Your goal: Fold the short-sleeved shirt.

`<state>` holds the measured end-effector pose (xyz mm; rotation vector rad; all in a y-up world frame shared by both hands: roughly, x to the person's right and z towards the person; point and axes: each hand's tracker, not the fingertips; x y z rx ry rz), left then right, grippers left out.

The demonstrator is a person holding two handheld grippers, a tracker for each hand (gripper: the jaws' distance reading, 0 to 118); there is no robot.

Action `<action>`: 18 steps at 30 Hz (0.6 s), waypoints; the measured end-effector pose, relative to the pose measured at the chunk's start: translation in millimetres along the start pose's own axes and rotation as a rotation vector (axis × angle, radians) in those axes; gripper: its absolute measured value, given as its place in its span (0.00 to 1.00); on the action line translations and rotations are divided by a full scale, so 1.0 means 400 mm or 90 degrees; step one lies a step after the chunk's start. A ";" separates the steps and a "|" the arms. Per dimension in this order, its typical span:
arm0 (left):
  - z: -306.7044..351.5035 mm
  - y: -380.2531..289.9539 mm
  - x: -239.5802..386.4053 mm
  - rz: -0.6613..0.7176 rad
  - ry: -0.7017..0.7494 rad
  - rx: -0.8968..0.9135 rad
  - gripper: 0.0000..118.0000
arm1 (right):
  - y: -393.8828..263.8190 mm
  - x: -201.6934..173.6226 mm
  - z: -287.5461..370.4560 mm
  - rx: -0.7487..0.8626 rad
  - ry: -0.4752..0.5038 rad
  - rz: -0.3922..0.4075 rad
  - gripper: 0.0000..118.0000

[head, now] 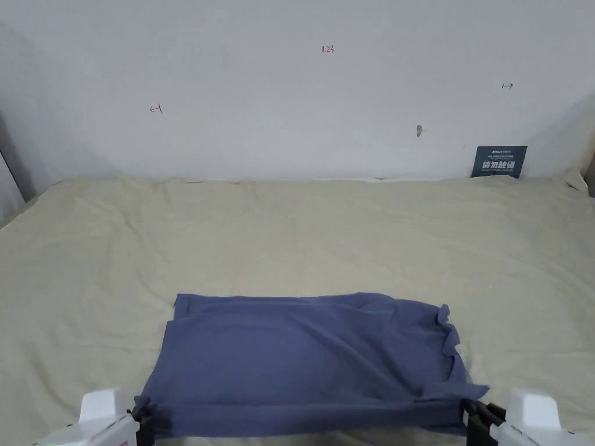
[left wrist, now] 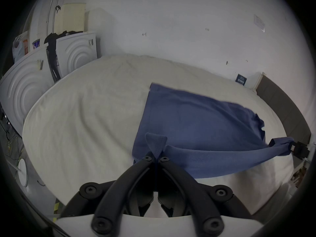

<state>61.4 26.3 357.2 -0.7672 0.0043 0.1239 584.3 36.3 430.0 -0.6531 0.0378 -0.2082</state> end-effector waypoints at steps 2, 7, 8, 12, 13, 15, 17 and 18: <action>0.022 -0.055 -0.009 -0.009 0.011 -0.019 0.02 | -0.059 -0.005 0.030 -0.018 0.000 -0.006 0.06; 0.041 -0.163 -0.039 -0.004 0.023 -0.049 0.02 | -0.173 0.000 0.072 -0.066 -0.013 -0.020 0.06; 0.043 -0.179 -0.047 -0.007 0.027 -0.054 0.02 | -0.194 0.005 0.075 -0.073 -0.014 -0.025 0.06; 0.039 -0.226 -0.063 -0.005 0.032 -0.083 0.02 | -0.257 0.006 0.071 -0.100 -0.031 -0.034 0.06; 0.033 -0.236 -0.064 -0.006 0.036 -0.090 0.02 | -0.269 0.008 0.062 -0.112 -0.040 -0.037 0.06; 0.019 -0.251 -0.065 -0.003 0.042 -0.101 0.02 | -0.292 0.006 0.040 -0.135 -0.053 -0.043 0.06; 0.001 -0.262 -0.076 0.006 0.043 -0.106 0.02 | -0.308 0.004 0.021 -0.151 -0.069 -0.039 0.06; 0.005 -0.262 -0.071 0.008 0.048 -0.099 0.02 | -0.311 -0.002 0.020 -0.151 -0.070 -0.041 0.07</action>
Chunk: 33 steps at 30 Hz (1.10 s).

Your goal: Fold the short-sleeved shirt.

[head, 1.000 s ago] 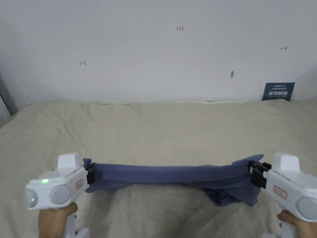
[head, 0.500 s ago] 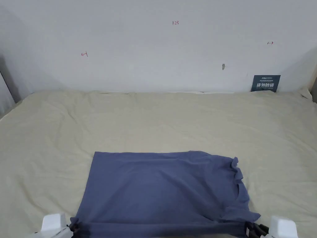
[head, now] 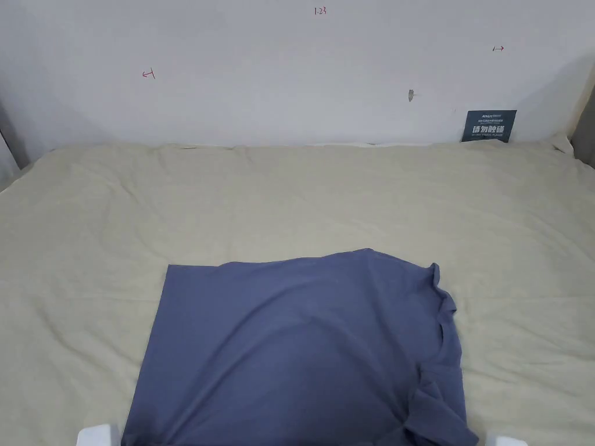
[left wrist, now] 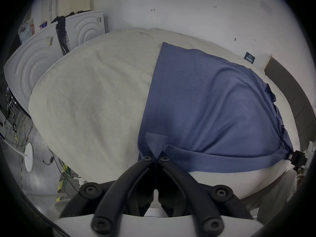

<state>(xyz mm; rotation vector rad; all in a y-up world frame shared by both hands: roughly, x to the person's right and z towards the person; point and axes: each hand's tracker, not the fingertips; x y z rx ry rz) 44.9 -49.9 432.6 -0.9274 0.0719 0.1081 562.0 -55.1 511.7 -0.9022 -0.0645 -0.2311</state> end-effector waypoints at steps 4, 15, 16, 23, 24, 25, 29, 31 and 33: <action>0.028 0.022 0.011 0.017 0.004 -0.006 0.54 | 0.024 -0.016 0.032 0.003 -0.004 -0.008 0.31; 0.323 0.283 0.148 -0.003 -0.070 0.337 0.97 | 0.307 -0.121 0.282 0.318 -0.001 0.070 0.97; 0.349 0.300 0.162 -0.001 -0.069 0.374 0.97 | 0.331 -0.146 0.314 0.353 -0.008 0.077 0.97; 0.417 0.348 0.211 -0.018 -0.061 0.506 0.62 | 0.386 -0.217 0.431 0.496 -0.039 0.104 0.58; 0.421 0.349 0.211 -0.019 -0.072 0.512 0.47 | 0.392 -0.225 0.437 0.503 -0.041 0.105 0.42; 0.422 0.349 0.213 -0.018 -0.081 0.514 0.17 | 0.391 -0.231 0.441 0.512 -0.048 0.110 0.16; 0.417 0.340 0.216 -0.040 -0.101 0.493 0.00 | 0.393 -0.241 0.439 0.520 -0.059 0.132 0.01; 0.410 0.332 0.224 -0.039 -0.089 0.486 0.00 | 0.391 -0.244 0.437 0.515 -0.065 0.136 0.00; 0.400 0.325 0.207 -0.033 -0.093 0.467 0.00 | 0.389 -0.243 0.432 0.513 -0.062 0.134 0.00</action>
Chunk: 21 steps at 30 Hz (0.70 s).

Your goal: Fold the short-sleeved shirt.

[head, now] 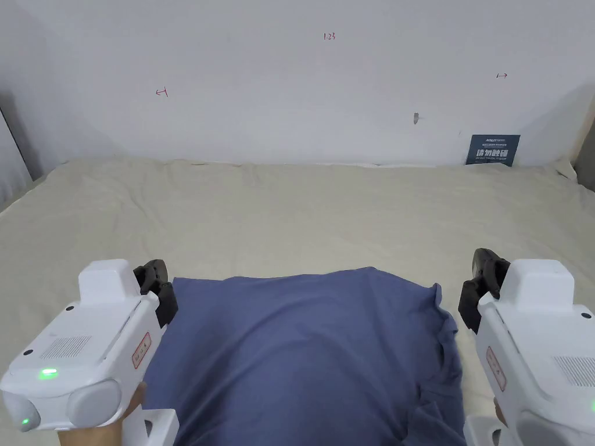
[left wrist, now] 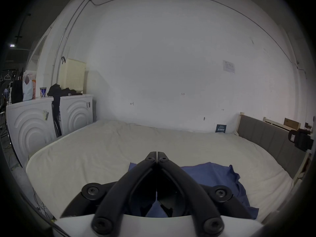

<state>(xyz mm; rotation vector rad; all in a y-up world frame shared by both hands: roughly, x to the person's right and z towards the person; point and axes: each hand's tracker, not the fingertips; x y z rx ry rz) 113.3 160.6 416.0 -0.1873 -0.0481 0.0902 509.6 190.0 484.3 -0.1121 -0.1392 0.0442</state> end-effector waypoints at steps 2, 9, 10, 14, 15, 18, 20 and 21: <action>-0.006 -0.009 -0.007 0.017 0.006 -0.041 0.00 | -0.006 0.001 -0.001 -0.005 0.002 -0.005 0.00; 0.000 -0.171 -0.121 0.012 0.013 -0.238 0.00 | -0.054 0.013 -0.009 -0.044 0.006 -0.021 0.01; 0.008 -0.199 -0.140 0.019 0.010 -0.258 0.00 | -0.062 0.014 -0.010 -0.051 0.006 -0.022 0.01; 0.057 -0.294 -0.185 0.027 0.047 -0.323 0.11 | -0.098 0.012 -0.014 -0.080 0.008 -0.020 0.01; 0.061 -0.314 -0.195 0.029 0.050 -0.337 0.28 | -0.107 0.013 -0.015 -0.087 0.009 -0.018 0.01; 0.048 -0.385 -0.241 0.061 0.057 -0.416 0.94 | -0.127 0.010 -0.018 -0.104 0.012 -0.022 0.01; 0.055 -0.415 -0.241 0.054 0.067 -0.419 0.97 | -0.137 0.006 -0.019 -0.113 0.014 -0.020 0.01; 0.063 -0.394 -0.222 0.046 0.068 -0.430 0.97 | -0.140 0.004 -0.021 -0.116 0.014 -0.019 0.01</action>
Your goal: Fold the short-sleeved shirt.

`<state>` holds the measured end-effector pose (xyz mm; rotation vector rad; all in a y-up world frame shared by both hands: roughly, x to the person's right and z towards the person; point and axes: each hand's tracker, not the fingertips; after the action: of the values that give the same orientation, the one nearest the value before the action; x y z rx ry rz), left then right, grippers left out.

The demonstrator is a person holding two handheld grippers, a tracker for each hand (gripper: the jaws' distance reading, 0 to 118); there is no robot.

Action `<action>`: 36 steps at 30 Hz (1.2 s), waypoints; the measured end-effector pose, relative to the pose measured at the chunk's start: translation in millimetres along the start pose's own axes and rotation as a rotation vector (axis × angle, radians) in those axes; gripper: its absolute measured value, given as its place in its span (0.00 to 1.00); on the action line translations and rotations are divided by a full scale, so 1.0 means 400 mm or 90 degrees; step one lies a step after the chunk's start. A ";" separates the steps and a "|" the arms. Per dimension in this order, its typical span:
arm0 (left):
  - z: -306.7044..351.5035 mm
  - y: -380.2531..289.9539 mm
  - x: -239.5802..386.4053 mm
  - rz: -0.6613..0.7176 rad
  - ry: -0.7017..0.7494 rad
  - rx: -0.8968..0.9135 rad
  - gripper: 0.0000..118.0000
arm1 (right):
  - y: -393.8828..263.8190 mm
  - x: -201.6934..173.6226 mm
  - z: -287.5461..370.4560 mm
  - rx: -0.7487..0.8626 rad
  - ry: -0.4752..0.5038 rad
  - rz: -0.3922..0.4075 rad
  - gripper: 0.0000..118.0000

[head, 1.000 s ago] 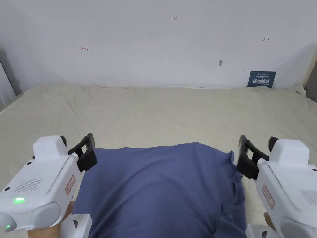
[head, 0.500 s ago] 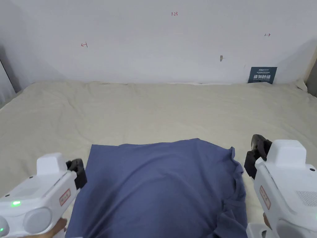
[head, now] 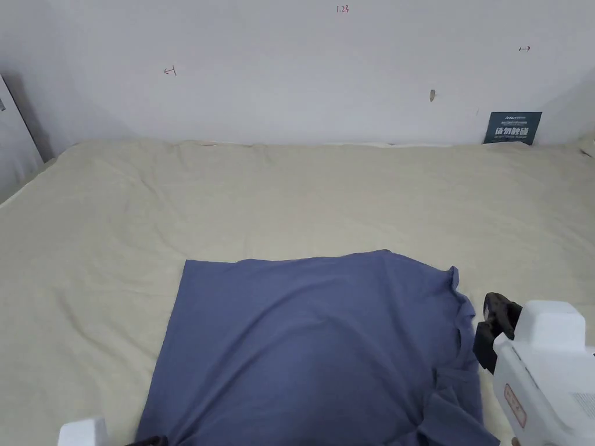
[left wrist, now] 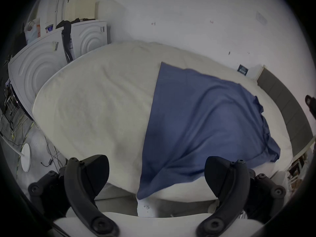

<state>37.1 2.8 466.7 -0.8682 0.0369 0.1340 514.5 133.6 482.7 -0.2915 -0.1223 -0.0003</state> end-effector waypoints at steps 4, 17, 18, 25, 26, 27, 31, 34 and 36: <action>-0.030 -0.038 0.007 -0.008 0.011 -0.034 0.86 | -0.008 -0.005 -0.009 -0.013 0.008 -0.001 0.01; -0.062 -0.054 0.045 0.003 -0.017 -0.021 0.01 | -0.092 0.039 -0.019 -0.105 -0.016 -0.020 0.32; -0.050 -0.045 0.044 0.008 -0.022 -0.012 0.01 | -0.111 0.050 -0.019 -0.122 -0.022 -0.028 0.39; -0.016 0.011 0.039 0.004 -0.044 0.043 0.01 | -0.307 0.098 -0.053 -0.303 -0.026 -0.082 1.00; -0.015 0.018 0.042 0.002 -0.045 0.046 0.01 | -0.343 0.103 -0.061 -0.329 -0.025 -0.081 1.00; -0.014 0.023 0.045 0.000 -0.046 0.048 0.01 | -0.366 0.101 -0.067 -0.346 -0.022 -0.072 0.98; -0.027 0.035 0.046 -0.004 -0.047 0.048 0.01 | -0.422 0.089 -0.093 -0.382 -0.016 -0.057 0.64; -0.045 0.038 0.040 -0.007 -0.047 0.043 0.01 | -0.428 0.085 -0.102 -0.377 0.008 -0.069 0.30; -0.043 0.039 0.049 -0.006 -0.046 0.040 0.01 | -0.426 0.084 -0.109 -0.374 0.032 -0.084 0.09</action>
<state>54.7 1.8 442.1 -0.7997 -0.0306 0.1540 550.1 -41.4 494.0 -0.8686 -0.0894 -0.1774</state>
